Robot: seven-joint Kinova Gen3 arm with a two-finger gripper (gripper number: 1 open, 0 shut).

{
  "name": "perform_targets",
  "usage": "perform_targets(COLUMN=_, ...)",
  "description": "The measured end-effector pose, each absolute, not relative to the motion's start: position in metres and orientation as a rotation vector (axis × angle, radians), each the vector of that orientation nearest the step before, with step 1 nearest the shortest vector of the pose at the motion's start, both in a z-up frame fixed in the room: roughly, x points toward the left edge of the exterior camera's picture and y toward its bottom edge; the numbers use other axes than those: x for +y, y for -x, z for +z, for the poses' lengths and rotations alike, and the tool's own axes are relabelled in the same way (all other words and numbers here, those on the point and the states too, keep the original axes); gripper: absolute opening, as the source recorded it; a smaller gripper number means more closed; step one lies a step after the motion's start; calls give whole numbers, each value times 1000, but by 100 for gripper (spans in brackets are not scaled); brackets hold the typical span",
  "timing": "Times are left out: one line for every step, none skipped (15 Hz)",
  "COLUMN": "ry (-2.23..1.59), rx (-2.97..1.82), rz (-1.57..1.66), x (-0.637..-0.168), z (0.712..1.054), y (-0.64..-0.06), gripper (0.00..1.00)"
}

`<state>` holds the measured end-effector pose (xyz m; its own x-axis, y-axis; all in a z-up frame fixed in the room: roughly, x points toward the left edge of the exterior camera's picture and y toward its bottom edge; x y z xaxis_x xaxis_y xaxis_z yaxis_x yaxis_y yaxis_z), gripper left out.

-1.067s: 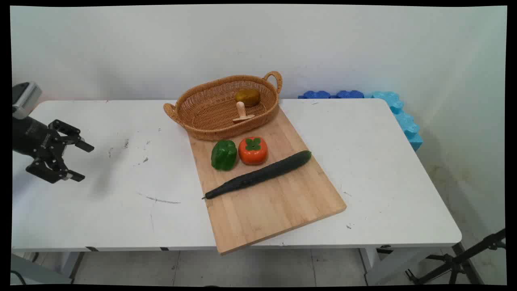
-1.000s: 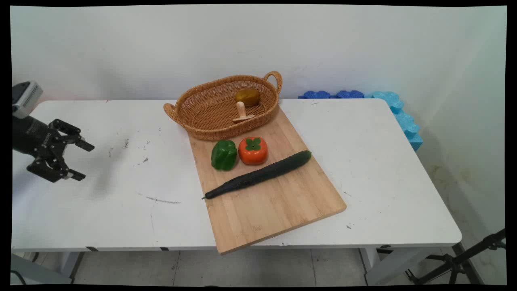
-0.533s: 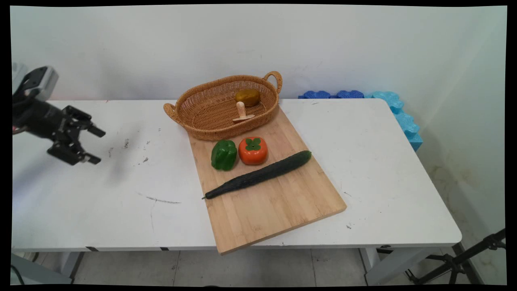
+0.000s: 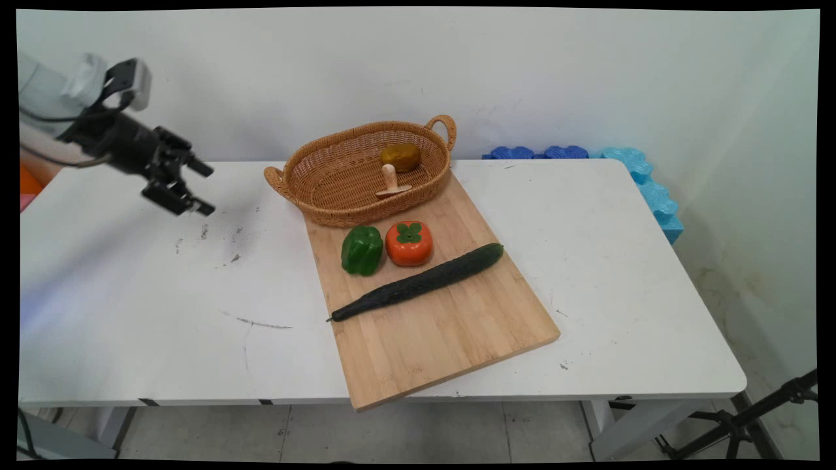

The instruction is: Pick up the potato from the vegetable basket

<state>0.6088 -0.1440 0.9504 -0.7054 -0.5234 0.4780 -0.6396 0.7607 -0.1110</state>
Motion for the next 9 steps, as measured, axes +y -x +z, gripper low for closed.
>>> perform_targets(ry=-888, rx=-2528, rz=390, x=-154, z=953, y=-604, gripper=100)
perform_targets(ry=-893, rx=-2520, rz=407, x=-167, z=957, y=-599, gripper=100)
perform_targets(ry=-898, rx=-2511, rz=423, x=-180, z=960, y=-593, gripper=100)
perform_targets(ry=-901, rx=-2502, rz=439, x=-194, z=962, y=-586, gripper=100)
perform_targets(ry=-904, rx=-2494, rz=453, x=-206, z=964, y=-581, gripper=100)
perform_targets(ry=-908, rx=-2486, rz=465, x=-217, z=965, y=-576, gripper=100)
perform_targets(ry=-907, rx=-2478, rz=481, x=-233, z=966, y=-568, gripper=100)
perform_targets(ry=-907, rx=-2473, rz=493, x=-245, z=966, y=-562, gripper=100)
perform_targets(ry=-906, rx=-2466, rz=507, x=-258, z=966, y=-556, gripper=100)
